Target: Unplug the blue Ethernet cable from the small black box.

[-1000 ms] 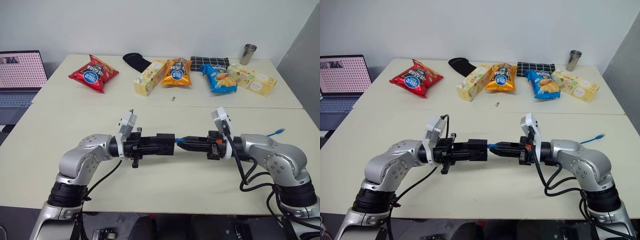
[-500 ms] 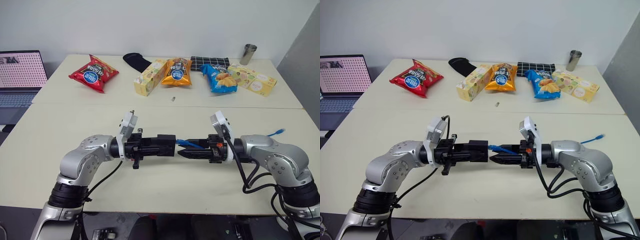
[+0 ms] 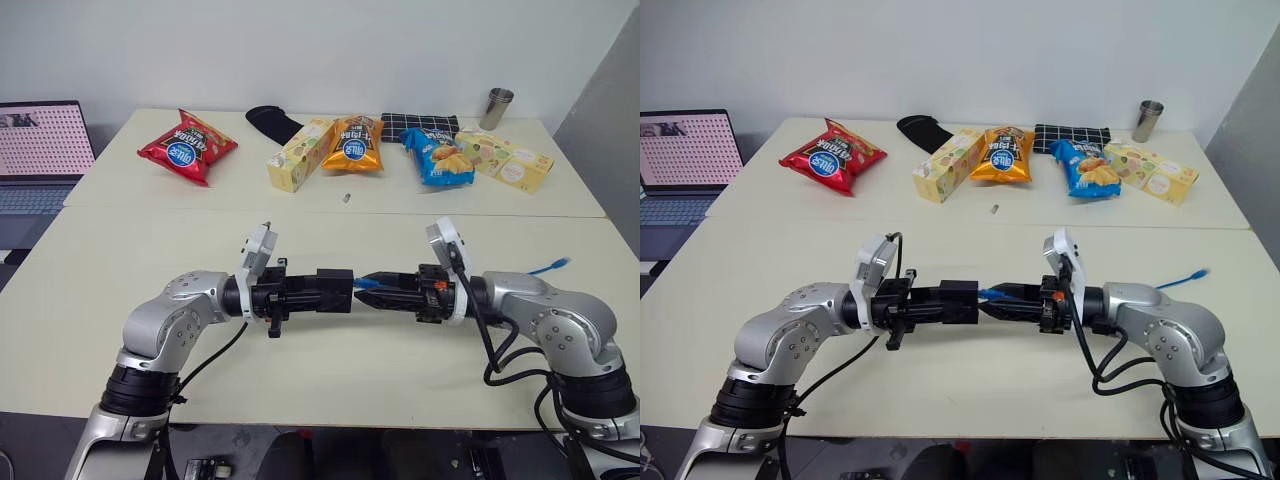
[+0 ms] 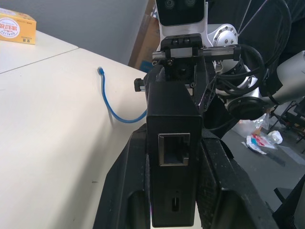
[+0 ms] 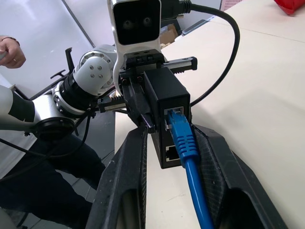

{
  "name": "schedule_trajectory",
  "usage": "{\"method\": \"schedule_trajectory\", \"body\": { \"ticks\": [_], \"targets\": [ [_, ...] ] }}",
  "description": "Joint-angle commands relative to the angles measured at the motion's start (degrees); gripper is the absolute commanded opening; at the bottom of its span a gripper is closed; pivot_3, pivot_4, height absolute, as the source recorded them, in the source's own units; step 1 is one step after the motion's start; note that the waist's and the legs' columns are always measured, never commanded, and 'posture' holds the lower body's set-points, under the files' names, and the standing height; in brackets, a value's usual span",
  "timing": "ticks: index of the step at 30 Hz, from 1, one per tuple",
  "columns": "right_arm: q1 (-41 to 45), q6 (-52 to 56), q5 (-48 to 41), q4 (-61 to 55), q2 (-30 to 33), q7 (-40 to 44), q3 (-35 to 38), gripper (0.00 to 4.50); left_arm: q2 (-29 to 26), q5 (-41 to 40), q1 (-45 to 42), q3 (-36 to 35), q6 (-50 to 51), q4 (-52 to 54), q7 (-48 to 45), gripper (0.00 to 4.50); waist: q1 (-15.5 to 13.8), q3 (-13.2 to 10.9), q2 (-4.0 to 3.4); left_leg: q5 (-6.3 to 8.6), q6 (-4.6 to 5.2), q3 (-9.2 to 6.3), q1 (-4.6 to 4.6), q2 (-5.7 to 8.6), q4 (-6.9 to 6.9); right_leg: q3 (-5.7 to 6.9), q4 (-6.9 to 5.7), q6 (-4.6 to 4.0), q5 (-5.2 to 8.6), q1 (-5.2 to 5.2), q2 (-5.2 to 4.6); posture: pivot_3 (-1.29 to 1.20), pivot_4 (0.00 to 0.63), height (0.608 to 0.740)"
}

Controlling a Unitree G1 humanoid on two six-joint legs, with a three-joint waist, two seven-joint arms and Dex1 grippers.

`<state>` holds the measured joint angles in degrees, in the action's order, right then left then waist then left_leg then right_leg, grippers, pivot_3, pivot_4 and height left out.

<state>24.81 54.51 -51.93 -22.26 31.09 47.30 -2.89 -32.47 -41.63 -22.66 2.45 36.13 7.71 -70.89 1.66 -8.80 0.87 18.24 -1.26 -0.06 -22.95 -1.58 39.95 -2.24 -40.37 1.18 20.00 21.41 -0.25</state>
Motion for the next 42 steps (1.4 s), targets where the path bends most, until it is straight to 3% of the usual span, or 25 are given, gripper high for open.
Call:
{"method": "schedule_trajectory", "body": {
  "ticks": [1,4,7,10,12,25,36,38,42],
  "targets": [
    [0.29,0.15,-1.91,-1.41,0.03,0.05,1.63,1.49,-0.03,-1.09,0.17,-0.91,-0.02,1.63,-0.14,0.80,0.00,0.00,0.00,0.00,0.00,0.00,0.00,0.00,0.00,0.00,0.00,0.00,0.00,0.00,0.00,0.00,0.150,0.740],
    [0.47,0.29,-2.05,-1.18,0.04,-0.02,1.60,1.49,-0.11,-1.03,0.27,-0.88,-0.10,1.68,-0.24,0.80,0.00,0.00,0.00,0.00,0.00,0.00,0.00,0.00,0.00,0.00,0.00,0.00,0.00,0.00,0.00,0.00,0.150,0.740],
    [0.84,0.86,-2.86,-0.80,-0.04,-0.23,1.96,1.12,-0.27,-0.82,0.72,-0.60,-0.28,2.11,-0.45,0.80,0.00,0.00,0.00,0.00,0.00,0.00,0.00,0.00,0.00,0.00,0.00,0.00,0.00,0.00,0.00,0.00,0.150,0.740],
    [0.98,0.90,-2.54,-0.88,0.25,0.09,1.67,0.35,-0.17,-0.76,0.91,-0.52,-0.28,2.35,-0.47,0.80,0.00,0.00,0.00,0.00,0.00,0.00,0.00,0.00,0.00,0.00,0.01,0.00,0.00,0.00,0.00,0.00,0.150,0.740],
    [1.03,0.95,-2.29,-1.02,0.37,0.34,1.42,0.07,-0.06,-0.71,0.92,-0.52,-0.28,2.37,-0.48,0.80,0.00,0.00,0.00,0.00,0.00,0.00,0.00,0.00,0.00,0.00,0.01,0.00,0.00,0.00,0.00,0.00,0.150,0.740],
    [1.99,2.29,-2.11,0.49,2.18,2.21,0.46,0.07,-1.67,0.84,2.19,0.51,-1.48,3.06,-2.82,0.80,-0.01,0.00,0.00,0.00,0.01,0.00,0.00,0.00,-0.02,0.00,0.03,0.00,0.00,0.00,0.00,0.00,0.150,0.740],
    [-3.38,0.37,0.64,2.98,6.60,1.88,5.22,0.07,-3.16,3.69,4.90,-4.94,-5.58,-2.93,0.92,0.80,-0.08,-0.01,0.01,0.06,0.10,-0.01,-0.02,-0.01,-0.04,0.01,0.07,0.00,0.00,0.00,0.00,0.00,0.150,0.740],
    [-3.22,-3.47,5.45,5.68,5.20,-1.83,5.20,0.07,-2.80,3.72,5.07,-5.73,-5.60,-3.19,2.06,0.80,-0.10,-0.01,0.01,0.06,0.10,0.00,-0.03,0.00,-0.04,0.00,0.11,0.00,0.00,-0.03,-0.01,0.00,0.150,0.740],
    [0.43,-17.10,25.33,17.61,2.18,-16.46,1.45,0.07,-1.45,4.58,4.58,-6.47,-6.41,-3.79,5.15,0.80,0.03,0.00,0.01,0.03,0.05,0.03,0.00,0.01,-0.02,-0.04,0.08,0.00,0.00,-0.02,-0.01,0.00,0.150,0.740]
  ]
}}
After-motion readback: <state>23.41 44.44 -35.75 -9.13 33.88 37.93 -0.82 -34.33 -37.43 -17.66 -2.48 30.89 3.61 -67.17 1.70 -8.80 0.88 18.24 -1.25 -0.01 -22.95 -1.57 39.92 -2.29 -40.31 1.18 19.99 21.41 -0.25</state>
